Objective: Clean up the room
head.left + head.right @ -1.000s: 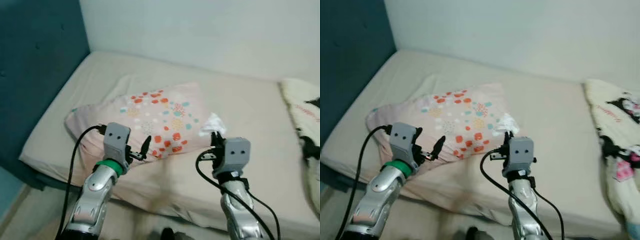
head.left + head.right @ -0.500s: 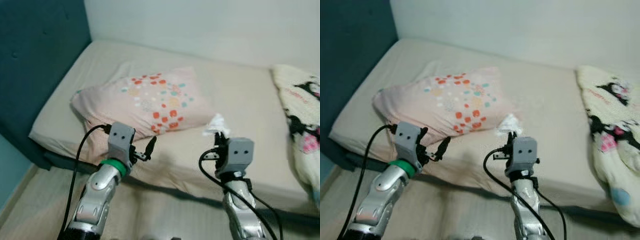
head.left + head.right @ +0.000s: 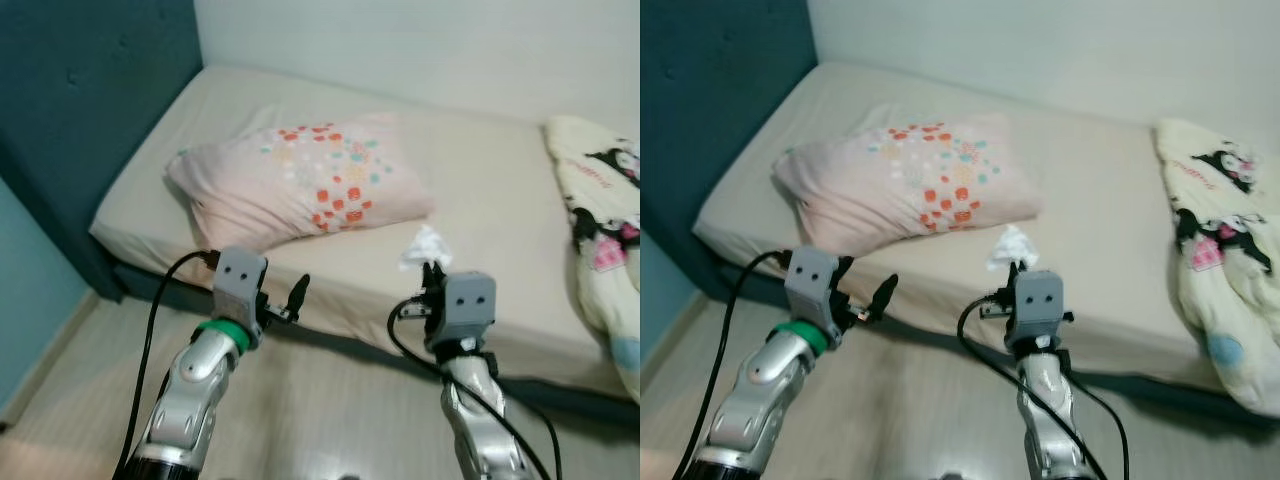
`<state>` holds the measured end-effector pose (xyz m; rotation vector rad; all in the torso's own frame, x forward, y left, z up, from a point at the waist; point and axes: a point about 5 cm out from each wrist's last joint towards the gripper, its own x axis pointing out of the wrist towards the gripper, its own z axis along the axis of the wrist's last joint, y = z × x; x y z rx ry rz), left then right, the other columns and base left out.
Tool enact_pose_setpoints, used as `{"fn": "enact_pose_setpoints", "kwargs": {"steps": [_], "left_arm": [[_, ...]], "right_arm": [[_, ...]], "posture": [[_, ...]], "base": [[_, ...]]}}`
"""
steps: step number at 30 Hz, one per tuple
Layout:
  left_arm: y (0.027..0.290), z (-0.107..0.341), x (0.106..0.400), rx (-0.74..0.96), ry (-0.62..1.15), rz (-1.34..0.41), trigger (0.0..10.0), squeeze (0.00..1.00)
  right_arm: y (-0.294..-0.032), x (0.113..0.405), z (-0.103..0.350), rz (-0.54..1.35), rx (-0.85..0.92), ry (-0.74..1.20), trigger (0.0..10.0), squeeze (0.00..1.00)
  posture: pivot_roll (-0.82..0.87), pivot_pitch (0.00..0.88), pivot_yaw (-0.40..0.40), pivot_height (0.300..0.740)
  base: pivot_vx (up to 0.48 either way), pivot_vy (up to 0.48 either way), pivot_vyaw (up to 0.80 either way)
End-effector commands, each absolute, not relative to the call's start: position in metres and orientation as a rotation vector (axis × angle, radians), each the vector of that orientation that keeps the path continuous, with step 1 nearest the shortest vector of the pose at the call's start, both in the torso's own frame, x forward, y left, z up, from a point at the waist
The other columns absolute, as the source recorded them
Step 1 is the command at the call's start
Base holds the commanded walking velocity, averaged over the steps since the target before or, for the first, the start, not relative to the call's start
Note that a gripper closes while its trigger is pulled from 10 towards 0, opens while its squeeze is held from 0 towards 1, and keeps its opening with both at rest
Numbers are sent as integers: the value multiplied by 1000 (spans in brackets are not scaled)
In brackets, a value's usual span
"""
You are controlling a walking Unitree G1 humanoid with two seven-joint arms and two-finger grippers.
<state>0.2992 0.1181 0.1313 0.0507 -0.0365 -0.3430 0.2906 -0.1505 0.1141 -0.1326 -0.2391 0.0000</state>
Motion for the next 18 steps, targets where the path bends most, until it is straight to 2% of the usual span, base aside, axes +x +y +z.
{"fn": "enact_pose_setpoints", "kwargs": {"steps": [1, 8, 13, 18], "left_arm": [[121, 124, 297, 56, -10, -338, 10000, 0], [123, 124, 297, 59, -9, -333, 10000, 0], [125, 121, 296, 67, -3, -331, 10000, 0], [128, 114, 295, 116, 37, -324, 10000, 0]], "right_arm": [[-150, 289, 108, 6, -135, -208, 10000, 0], [-146, 291, 108, 22, -136, -208, 10000, 0], [-145, 292, 108, 31, -128, -204, 10000, 0], [-144, 293, 107, 41, -115, -198, 10000, 0]], "posture": [[34, 92, -36, 735], [43, 90, -34, 735], [43, 90, -34, 735], [43, 90, -34, 735]], "base": [[-277, 0, 0], [-272, 0, 0], [-270, 0, 656], [0, 0, 800]]}}
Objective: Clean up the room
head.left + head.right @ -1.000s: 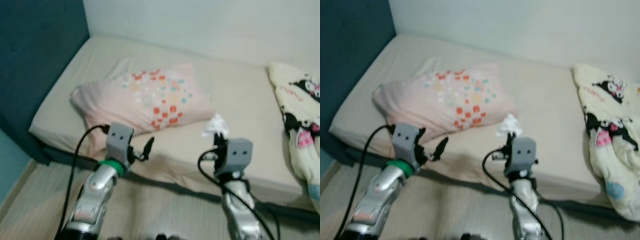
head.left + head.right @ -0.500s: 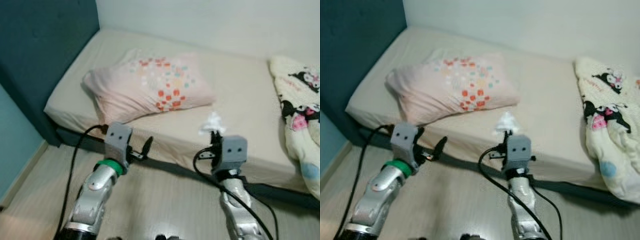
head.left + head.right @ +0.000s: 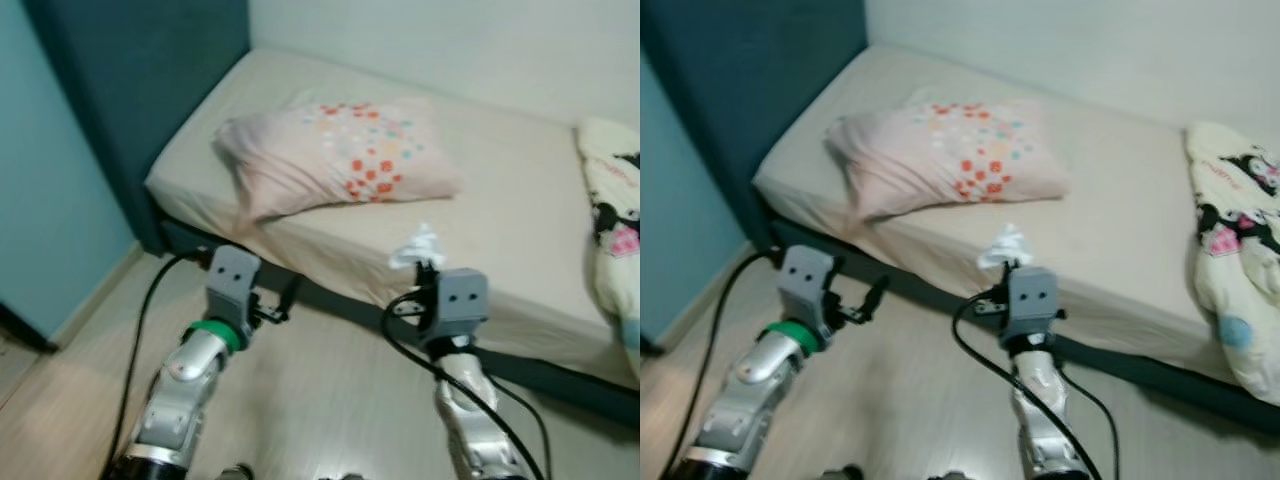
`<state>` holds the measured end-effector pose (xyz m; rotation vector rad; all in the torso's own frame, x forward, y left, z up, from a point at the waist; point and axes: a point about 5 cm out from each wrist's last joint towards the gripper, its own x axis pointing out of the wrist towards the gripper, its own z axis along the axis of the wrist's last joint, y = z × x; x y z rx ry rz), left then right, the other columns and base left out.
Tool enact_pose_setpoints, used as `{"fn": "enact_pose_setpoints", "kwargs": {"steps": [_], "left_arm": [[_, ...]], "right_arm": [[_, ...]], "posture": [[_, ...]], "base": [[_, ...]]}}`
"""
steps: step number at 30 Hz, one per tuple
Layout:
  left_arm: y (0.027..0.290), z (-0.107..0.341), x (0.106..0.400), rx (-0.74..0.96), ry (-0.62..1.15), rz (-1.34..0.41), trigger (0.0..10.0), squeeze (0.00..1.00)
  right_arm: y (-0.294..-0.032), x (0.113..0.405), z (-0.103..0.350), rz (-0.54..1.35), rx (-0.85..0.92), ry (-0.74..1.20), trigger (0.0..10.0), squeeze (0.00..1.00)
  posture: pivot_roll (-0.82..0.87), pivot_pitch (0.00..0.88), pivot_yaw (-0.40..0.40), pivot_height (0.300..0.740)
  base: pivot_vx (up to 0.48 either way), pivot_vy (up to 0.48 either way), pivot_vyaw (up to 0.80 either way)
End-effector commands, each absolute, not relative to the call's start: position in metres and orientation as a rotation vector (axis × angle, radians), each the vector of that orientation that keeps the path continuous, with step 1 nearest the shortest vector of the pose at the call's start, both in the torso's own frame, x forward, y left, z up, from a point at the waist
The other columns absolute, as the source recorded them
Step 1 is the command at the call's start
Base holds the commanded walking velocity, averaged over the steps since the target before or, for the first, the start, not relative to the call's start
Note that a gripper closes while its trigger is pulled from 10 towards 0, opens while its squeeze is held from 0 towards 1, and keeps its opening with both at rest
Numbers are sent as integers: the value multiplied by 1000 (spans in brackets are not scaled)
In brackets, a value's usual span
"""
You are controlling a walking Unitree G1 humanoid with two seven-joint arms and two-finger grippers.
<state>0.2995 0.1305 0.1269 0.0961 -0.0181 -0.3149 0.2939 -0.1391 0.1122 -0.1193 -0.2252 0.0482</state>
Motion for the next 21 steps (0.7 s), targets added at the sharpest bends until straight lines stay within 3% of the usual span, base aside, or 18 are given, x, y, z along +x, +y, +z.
{"fn": "enact_pose_setpoints", "kwargs": {"steps": [1, 11, 15, 21], "left_arm": [[128, 114, 295, 116, 37, -324, 10000, 0], [145, 90, 291, 302, 171, -270, 10000, 0], [170, 54, 287, 414, 309, -203, 10000, 0], [196, 16, 269, 455, 469, -79, 10000, 0]], "right_arm": [[-144, 293, 107, 41, -115, -198, 10000, 0], [-140, 293, 96, 88, -105, -147, 10000, 0], [-149, 289, 60, 100, -136, 4, 10000, 0], [-153, 276, 26, 113, -112, 167, 10000, 0]], "posture": [[43, 90, -34, 735], [57, 88, -31, 735], [60, 83, -30, 735], [58, 74, -25, 735]], "base": [[0, 0, 800], [0, 0, 800], [0, 0, 797], [0, 0, 794]]}}
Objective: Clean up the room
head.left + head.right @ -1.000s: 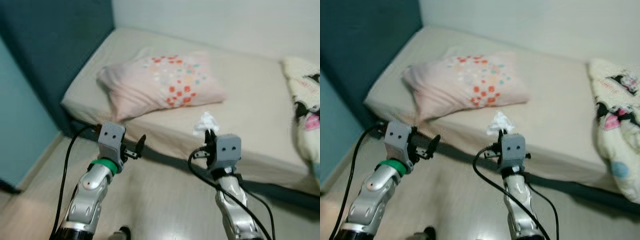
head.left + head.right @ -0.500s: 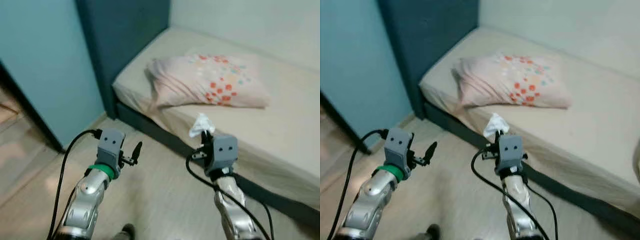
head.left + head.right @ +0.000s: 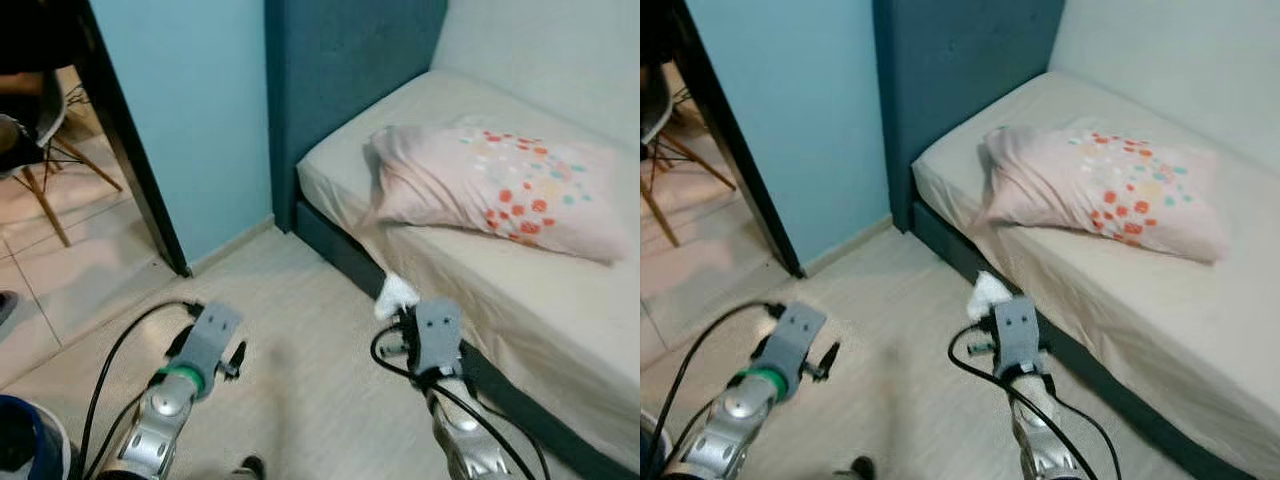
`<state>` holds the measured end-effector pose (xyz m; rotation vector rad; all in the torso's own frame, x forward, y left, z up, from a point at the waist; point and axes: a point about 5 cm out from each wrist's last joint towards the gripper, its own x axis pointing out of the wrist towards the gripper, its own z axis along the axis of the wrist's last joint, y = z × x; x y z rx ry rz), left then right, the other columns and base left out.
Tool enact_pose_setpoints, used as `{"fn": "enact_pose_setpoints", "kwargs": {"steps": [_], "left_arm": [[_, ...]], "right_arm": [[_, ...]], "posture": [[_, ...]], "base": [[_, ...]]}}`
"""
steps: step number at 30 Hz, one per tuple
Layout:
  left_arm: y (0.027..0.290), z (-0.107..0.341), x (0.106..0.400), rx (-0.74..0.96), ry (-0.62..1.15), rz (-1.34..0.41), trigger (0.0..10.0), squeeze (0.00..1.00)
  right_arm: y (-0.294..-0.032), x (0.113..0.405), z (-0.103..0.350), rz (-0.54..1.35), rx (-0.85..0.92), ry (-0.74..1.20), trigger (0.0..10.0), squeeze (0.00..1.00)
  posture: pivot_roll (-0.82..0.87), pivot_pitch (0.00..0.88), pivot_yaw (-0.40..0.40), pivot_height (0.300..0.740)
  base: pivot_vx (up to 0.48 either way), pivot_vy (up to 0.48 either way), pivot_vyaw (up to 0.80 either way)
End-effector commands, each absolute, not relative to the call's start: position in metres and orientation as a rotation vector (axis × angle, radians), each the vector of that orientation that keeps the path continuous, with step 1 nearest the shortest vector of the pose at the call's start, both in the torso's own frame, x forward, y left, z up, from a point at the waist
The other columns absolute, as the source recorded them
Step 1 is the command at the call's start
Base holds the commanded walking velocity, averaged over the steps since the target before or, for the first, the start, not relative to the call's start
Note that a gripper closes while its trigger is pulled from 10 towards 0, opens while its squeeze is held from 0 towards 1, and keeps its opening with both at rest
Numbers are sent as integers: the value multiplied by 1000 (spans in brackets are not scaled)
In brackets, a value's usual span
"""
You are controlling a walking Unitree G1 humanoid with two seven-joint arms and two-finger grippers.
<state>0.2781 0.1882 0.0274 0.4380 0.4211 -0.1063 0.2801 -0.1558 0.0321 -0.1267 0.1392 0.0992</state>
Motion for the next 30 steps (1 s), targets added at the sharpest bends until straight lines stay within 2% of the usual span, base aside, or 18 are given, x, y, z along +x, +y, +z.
{"fn": "enact_pose_setpoints", "kwargs": {"steps": [1, 6, 22, 30], "left_arm": [[196, 16, 269, 455, 469, -79, 10000, 0], [207, 8, 263, 415, 535, 2, 10000, 0], [203, 14, 272, 429, 463, -6, 10000, 0], [200, 24, 280, 399, 401, -11, 10000, 0]], "right_arm": [[-153, 276, 26, 113, -112, 167, 10000, 0], [-145, 275, 23, 151, -97, 170, 10000, 0], [-124, 287, 40, 261, -92, 67, 10000, 0], [-109, 296, 62, 358, -14, -34, 10000, 0]], "posture": [[58, 74, -25, 735], [63, 80, -18, 735], [70, 88, -9, 735], [78, 92, -6, 735]], "base": [[0, 0, 794], [0, 0, 788], [0, 0, 788], [0, 0, 788]]}}
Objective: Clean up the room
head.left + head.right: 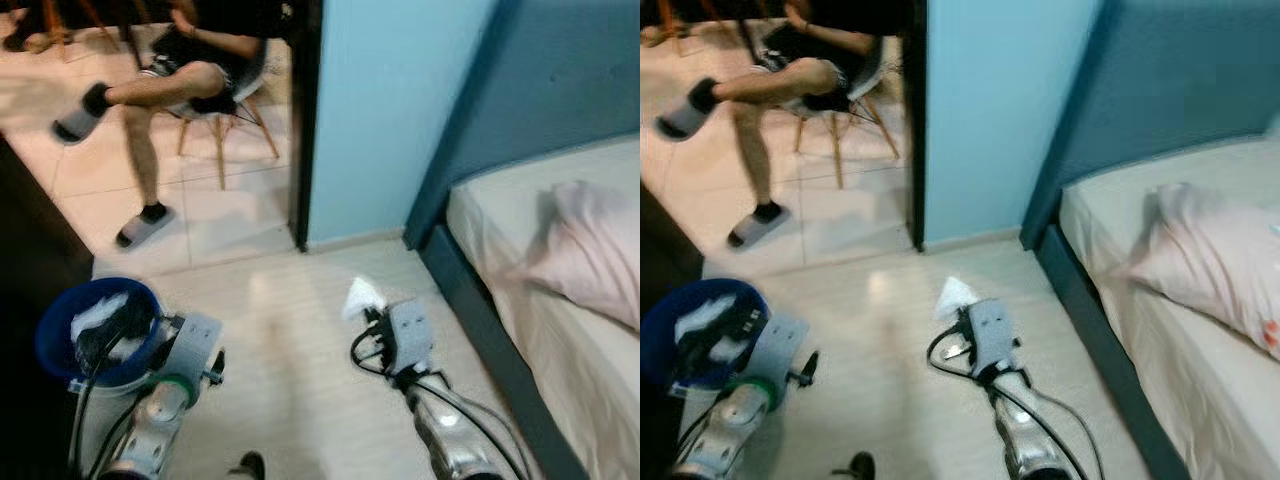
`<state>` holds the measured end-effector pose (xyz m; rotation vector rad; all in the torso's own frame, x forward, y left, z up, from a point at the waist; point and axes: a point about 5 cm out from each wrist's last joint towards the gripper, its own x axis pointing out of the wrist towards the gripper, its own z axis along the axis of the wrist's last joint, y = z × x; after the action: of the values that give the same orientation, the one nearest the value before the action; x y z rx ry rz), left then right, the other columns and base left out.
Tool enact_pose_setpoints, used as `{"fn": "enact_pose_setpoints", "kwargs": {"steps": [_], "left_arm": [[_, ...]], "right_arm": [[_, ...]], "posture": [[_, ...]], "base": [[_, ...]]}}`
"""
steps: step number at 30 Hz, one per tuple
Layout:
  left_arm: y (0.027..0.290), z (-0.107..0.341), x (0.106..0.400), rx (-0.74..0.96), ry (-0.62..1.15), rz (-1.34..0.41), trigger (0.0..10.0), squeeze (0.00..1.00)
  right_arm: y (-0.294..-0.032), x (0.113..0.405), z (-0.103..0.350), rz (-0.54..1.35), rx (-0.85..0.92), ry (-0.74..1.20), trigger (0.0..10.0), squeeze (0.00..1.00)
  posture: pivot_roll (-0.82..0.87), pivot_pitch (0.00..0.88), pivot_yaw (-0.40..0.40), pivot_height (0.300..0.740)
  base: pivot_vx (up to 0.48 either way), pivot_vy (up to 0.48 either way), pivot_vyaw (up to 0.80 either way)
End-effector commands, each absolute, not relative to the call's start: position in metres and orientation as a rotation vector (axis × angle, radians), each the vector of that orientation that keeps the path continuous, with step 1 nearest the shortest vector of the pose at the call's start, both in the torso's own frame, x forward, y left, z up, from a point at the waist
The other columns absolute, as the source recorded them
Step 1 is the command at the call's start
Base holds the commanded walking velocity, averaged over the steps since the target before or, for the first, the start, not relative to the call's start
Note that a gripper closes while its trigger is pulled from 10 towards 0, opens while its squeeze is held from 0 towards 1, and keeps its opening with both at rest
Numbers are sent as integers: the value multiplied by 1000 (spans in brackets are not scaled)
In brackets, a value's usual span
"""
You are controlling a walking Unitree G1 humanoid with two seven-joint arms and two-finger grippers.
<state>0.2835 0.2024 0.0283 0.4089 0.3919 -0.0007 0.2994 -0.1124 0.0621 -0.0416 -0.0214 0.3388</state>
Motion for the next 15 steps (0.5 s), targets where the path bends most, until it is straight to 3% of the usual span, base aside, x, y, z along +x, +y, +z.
{"fn": "enact_pose_setpoints", "kwargs": {"steps": [1, 15], "left_arm": [[200, 25, 281, 396, 390, -8, 10000, 0], [196, 32, 287, 406, 352, 1, 10000, 0]], "right_arm": [[-107, 296, 64, 370, -3, -43, 10000, 0], [-100, 301, 73, 427, 56, -64, 10000, 0]], "posture": [[78, 92, -6, 735], [81, 94, -5, 735]], "base": [[0, 0, 788], [0, 0, 788]]}}
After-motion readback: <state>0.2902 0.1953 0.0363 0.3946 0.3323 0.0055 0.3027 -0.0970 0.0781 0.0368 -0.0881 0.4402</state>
